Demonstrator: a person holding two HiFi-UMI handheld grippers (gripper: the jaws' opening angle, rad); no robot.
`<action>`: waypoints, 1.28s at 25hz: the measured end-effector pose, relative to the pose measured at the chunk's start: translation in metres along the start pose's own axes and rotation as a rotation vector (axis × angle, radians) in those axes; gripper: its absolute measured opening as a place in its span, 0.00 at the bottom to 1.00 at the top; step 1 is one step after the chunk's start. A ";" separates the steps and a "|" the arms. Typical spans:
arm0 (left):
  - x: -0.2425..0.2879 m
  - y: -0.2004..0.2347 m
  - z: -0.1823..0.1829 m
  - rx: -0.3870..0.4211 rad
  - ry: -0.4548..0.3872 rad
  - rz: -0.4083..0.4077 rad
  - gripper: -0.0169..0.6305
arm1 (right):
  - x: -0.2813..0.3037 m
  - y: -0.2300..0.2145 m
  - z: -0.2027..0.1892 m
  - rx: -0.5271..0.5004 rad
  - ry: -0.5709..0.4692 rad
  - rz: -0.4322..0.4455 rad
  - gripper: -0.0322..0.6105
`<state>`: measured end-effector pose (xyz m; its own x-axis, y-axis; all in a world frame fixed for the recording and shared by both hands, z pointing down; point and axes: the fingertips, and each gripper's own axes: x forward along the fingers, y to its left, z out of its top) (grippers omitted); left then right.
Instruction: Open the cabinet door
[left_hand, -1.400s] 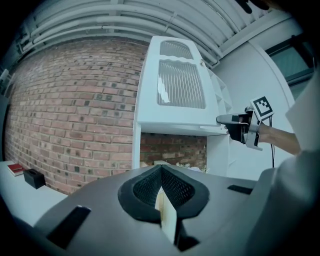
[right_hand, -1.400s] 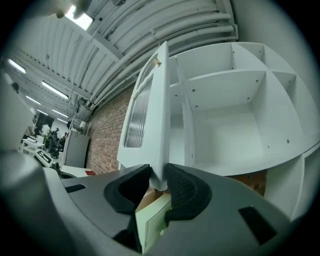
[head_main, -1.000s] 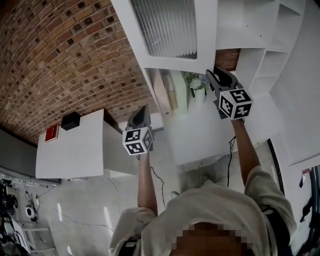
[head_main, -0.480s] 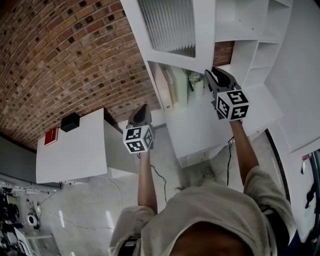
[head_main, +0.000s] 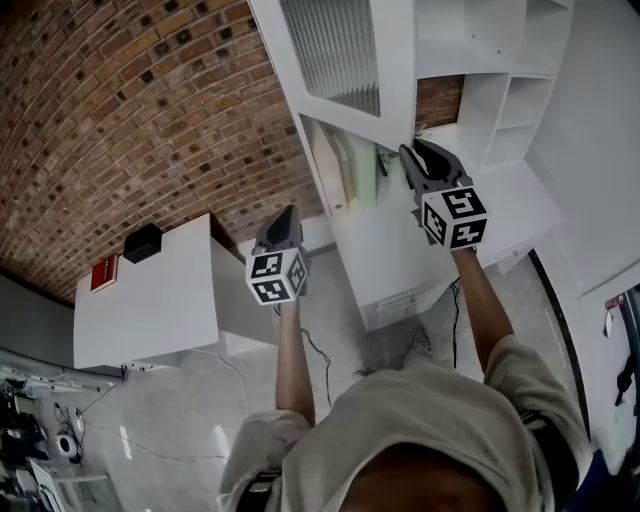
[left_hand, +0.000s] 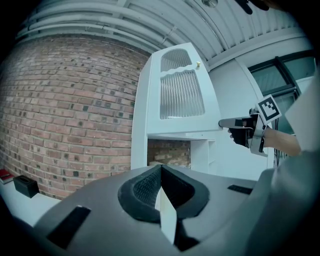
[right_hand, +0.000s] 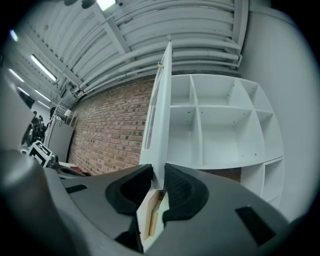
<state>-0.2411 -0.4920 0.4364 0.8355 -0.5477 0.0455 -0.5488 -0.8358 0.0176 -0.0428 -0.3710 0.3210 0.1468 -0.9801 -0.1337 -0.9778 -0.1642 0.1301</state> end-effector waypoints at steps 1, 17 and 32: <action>-0.002 -0.001 0.000 0.001 -0.001 -0.002 0.07 | -0.003 0.006 0.001 -0.001 -0.001 0.004 0.20; -0.038 0.007 0.010 0.012 -0.021 0.032 0.07 | -0.013 0.097 0.017 -0.042 -0.019 0.098 0.19; -0.077 0.034 0.005 -0.001 -0.026 0.133 0.07 | 0.001 0.169 0.022 -0.089 -0.032 0.202 0.21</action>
<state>-0.3235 -0.4783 0.4283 0.7556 -0.6547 0.0214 -0.6550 -0.7555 0.0138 -0.2114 -0.3977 0.3212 -0.0574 -0.9903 -0.1267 -0.9697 0.0251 0.2431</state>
